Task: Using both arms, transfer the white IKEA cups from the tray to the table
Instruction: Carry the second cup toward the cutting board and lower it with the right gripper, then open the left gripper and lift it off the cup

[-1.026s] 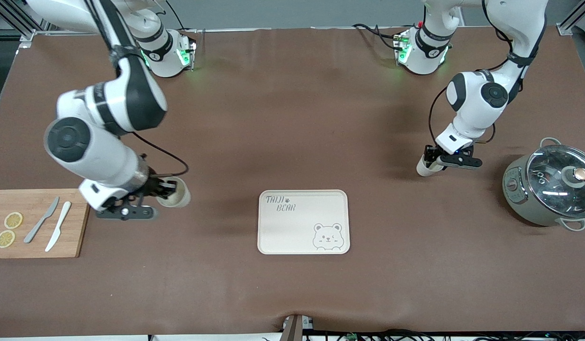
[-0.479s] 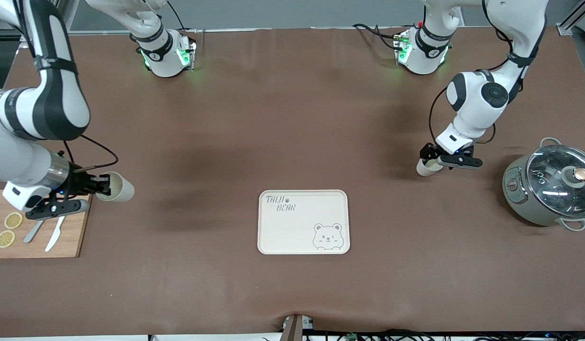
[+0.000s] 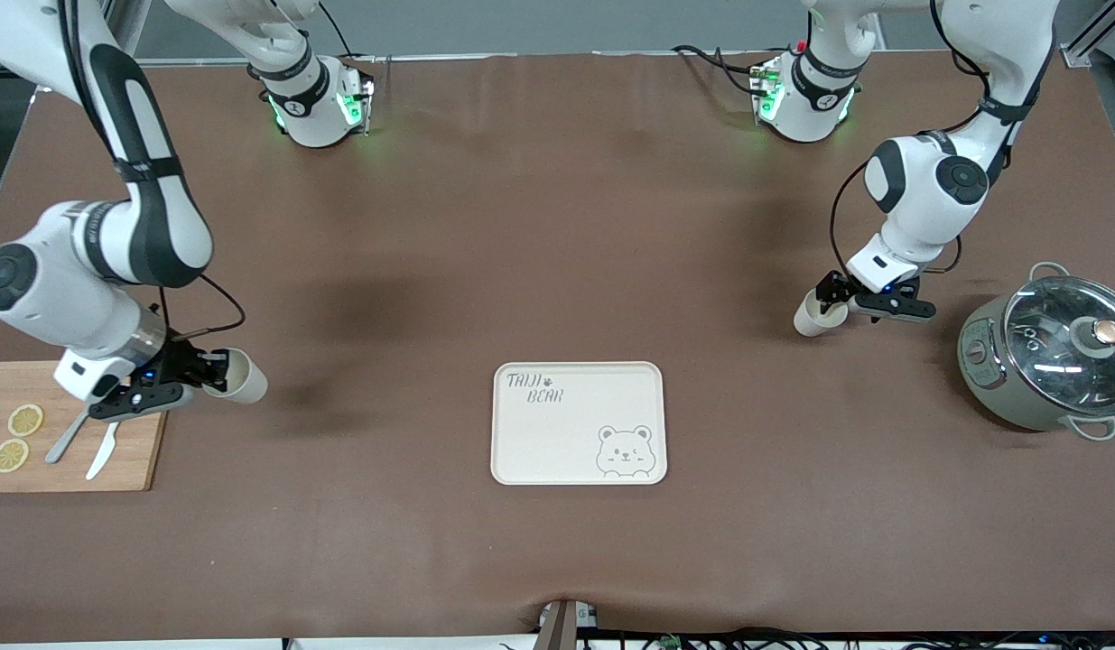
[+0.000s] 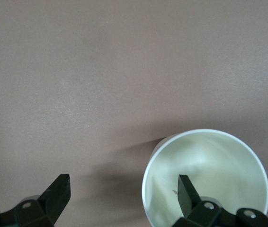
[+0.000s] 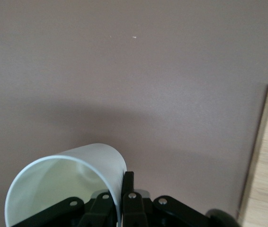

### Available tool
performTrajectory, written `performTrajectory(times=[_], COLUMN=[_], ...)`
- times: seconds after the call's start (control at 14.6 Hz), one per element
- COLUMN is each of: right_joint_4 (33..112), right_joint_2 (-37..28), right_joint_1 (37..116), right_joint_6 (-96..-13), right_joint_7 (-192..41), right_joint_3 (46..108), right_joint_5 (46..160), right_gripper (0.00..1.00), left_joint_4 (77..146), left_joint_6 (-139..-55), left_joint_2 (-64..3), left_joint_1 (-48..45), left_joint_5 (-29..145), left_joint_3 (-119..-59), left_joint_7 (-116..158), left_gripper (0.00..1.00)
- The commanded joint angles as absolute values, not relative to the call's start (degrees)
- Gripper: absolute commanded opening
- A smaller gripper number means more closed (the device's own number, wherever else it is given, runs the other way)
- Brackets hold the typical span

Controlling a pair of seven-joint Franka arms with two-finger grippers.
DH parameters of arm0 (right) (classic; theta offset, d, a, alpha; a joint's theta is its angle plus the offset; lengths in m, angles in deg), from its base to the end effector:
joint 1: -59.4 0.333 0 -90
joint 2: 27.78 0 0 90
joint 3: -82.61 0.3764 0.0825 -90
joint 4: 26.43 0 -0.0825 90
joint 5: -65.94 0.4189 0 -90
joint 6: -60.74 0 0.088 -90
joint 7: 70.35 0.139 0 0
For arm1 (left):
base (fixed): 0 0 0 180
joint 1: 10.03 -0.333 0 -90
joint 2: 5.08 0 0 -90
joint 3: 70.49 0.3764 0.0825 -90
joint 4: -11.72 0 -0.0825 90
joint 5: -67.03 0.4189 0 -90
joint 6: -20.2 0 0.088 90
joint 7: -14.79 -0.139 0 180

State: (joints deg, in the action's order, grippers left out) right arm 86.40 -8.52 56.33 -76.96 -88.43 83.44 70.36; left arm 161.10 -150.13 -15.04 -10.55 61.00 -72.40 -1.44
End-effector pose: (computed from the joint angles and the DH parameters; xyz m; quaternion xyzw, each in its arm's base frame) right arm 0.6690 -0.0244 0.3119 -0.9923 -0.1100 -0.0533 0.0206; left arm 0.4839 -0.0056 0.2068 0.9901 -0.1015 0.0969 0.0041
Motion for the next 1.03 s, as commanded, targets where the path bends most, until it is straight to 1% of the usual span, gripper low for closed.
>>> performTrajectory(times=[0.0, 0.21, 0.41, 0.55, 0.75, 0.96], right_joint_4=[87.39, 87.47, 87.47, 87.47, 87.39, 87.39], right_joint_2=[-6.43, -3.70, -2.03, -1.06, 0.08, 1.31], right_joint_1=[56.06, 56.41, 56.50, 56.59, 56.59, 56.68], right_joint_6=[-81.02, -85.15, -87.35, -89.11, -90.86, -92.80], right_joint_7=[-89.51, -89.43, -89.43, -89.43, -89.43, -89.43], right_joint_3=[84.02, 84.10, 84.10, 84.19, 84.19, 84.19], right_joint_5=[71.31, 71.31, 71.31, 71.31, 71.31, 71.31], right_gripper=[0.00, 0.00, 0.00, 0.00, 0.00, 0.00], left_joint_4=[162.72, 162.72, 161.93, 160.00, 155.26, 149.03], left_joint_6=[-150.49, -149.35, -141.46, -135.84, -127.05, -115.29], left_joint_2=[-12.29, -10.80, -5.45, -2.98, -0.60, 1.77], left_joint_1=[-10.73, -10.73, -10.73, -10.73, -10.82, -11.08], left_joint_5=[59.12, 59.12, 59.03, 59.03, 58.94, 58.94], left_joint_3=[-72.95, -72.95, -72.77, -72.60, -72.42, -72.42], left_joint_7=[-2.97, -2.79, -2.44, -2.09, -1.47, 0.54], left_gripper=[1.00, 1.00, 1.00, 1.00, 1.00, 1.00])
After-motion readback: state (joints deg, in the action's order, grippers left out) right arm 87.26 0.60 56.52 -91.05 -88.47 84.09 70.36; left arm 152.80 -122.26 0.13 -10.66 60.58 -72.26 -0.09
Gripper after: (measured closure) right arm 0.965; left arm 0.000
